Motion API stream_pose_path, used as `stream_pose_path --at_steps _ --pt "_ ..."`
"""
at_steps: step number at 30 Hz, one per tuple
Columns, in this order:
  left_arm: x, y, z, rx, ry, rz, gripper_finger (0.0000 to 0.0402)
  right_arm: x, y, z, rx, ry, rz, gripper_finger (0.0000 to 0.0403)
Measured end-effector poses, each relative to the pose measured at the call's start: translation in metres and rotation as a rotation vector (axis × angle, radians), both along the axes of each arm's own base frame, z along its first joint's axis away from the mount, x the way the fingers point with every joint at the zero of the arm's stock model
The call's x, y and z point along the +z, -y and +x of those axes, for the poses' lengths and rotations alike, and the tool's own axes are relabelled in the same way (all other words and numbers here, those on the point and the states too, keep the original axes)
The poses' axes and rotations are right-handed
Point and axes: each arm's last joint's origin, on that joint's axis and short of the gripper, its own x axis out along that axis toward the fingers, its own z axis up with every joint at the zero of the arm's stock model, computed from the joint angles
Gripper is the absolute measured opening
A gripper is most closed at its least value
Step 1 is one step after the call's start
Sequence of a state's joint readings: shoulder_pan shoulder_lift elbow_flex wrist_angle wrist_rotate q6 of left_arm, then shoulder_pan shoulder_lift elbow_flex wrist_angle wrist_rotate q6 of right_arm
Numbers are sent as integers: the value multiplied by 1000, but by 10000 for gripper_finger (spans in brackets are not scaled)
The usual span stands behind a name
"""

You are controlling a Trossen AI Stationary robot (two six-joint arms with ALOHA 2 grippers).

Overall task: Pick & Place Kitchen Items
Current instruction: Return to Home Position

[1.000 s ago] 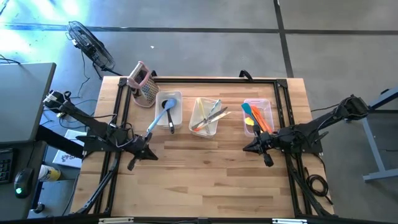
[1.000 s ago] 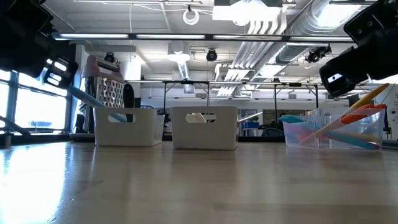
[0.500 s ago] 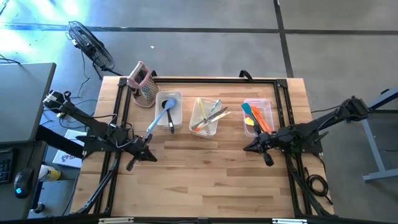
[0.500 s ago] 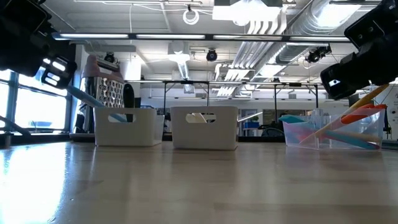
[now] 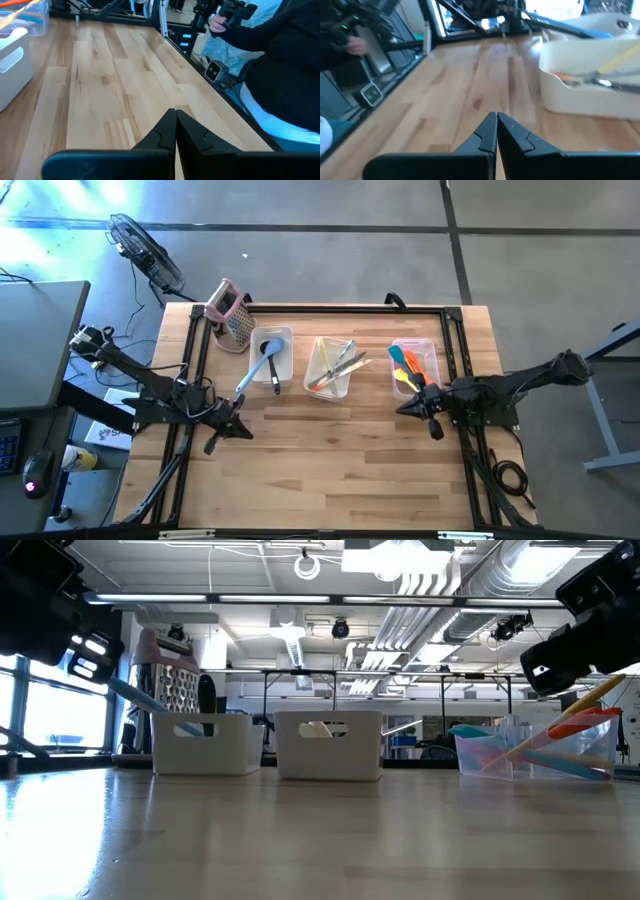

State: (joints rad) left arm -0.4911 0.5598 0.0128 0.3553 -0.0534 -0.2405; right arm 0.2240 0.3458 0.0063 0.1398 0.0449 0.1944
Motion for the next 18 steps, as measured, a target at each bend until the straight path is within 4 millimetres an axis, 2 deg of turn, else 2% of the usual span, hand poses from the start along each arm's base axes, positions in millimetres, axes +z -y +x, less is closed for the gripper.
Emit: stream_pose_path --at_steps 18 --pt "7 0 -1 -31 74 -2 0 0 4 -7 -28 3 11 5"
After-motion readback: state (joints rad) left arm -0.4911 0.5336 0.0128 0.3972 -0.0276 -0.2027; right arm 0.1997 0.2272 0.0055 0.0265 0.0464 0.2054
